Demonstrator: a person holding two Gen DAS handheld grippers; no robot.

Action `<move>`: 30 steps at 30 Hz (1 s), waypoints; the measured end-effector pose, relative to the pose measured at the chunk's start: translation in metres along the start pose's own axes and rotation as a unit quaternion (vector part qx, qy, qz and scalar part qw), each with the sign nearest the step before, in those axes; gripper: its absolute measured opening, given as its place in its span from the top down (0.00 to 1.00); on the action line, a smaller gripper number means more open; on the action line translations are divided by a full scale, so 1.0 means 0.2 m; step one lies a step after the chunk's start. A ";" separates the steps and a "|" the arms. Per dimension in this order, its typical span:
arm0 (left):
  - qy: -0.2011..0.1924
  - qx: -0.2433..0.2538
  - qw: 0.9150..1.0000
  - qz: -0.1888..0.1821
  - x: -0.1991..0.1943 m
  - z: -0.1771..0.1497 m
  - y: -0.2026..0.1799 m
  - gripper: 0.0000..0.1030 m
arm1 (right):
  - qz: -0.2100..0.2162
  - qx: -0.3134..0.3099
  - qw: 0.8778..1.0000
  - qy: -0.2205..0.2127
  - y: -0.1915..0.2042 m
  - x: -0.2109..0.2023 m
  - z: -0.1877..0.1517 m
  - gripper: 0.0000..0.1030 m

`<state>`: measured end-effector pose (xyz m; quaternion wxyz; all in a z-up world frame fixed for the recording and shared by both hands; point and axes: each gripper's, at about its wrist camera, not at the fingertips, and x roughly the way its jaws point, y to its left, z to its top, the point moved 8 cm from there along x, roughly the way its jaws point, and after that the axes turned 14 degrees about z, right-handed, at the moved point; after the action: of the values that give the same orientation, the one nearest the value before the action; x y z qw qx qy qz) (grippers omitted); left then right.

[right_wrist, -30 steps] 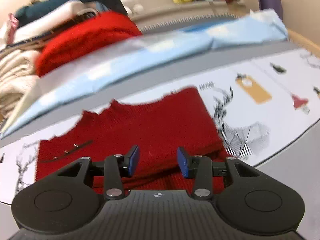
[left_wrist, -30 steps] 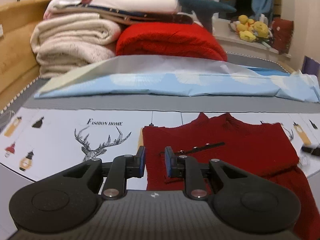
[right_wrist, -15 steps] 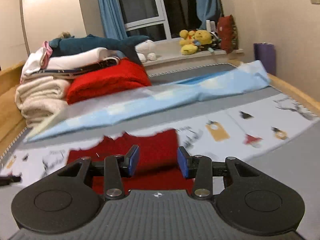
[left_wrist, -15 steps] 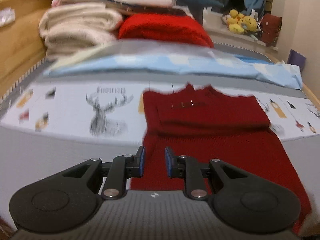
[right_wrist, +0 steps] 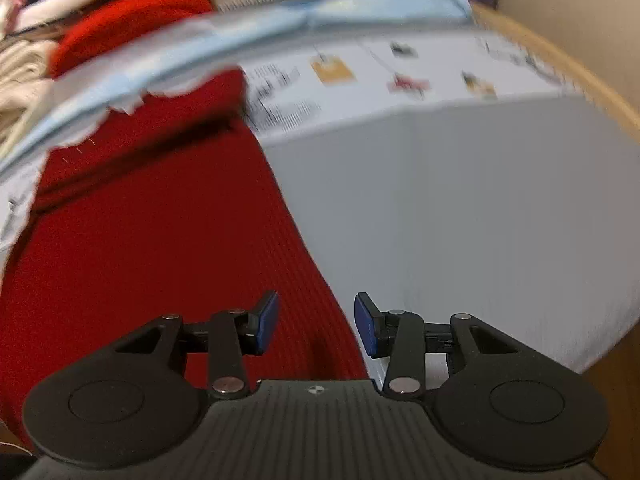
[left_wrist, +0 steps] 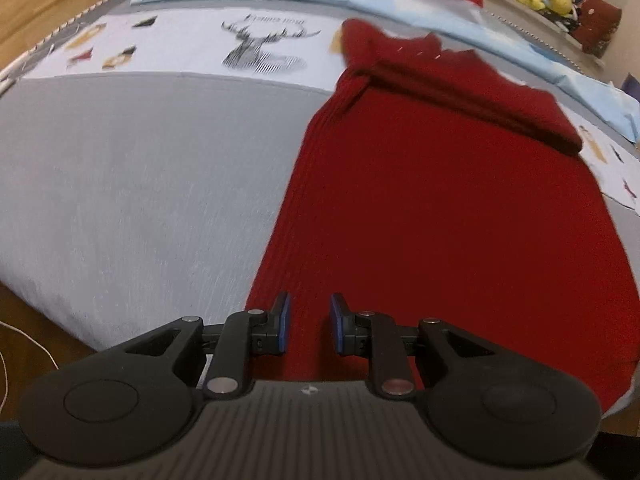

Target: Fold small clothes

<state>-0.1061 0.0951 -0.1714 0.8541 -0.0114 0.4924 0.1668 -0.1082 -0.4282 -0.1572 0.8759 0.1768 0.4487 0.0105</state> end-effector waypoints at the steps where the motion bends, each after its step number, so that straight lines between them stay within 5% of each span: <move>1: -0.001 0.003 1.000 0.007 0.02 -0.01 0.02 0.78 | -0.004 0.013 1.000 0.007 -0.02 0.01 -0.02 0.58; 10: 0.011 -0.012 1.000 0.007 0.03 -0.05 0.08 0.75 | -0.033 0.040 0.997 0.058 -0.09 0.16 -0.15 0.58; 23: 0.017 -0.016 1.000 0.011 0.05 -0.03 0.09 0.71 | -0.050 0.020 0.997 0.050 -0.10 0.17 -0.11 0.57; 30: 0.018 -0.023 0.999 0.040 0.08 -0.03 0.13 0.67 | -0.072 0.009 0.997 0.042 -0.14 0.14 -0.11 0.47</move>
<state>-0.1113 0.1219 -0.1836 0.8370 -0.0139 0.5042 0.2121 -0.1124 -0.4419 -0.1999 0.8535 0.1511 0.4964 -0.0489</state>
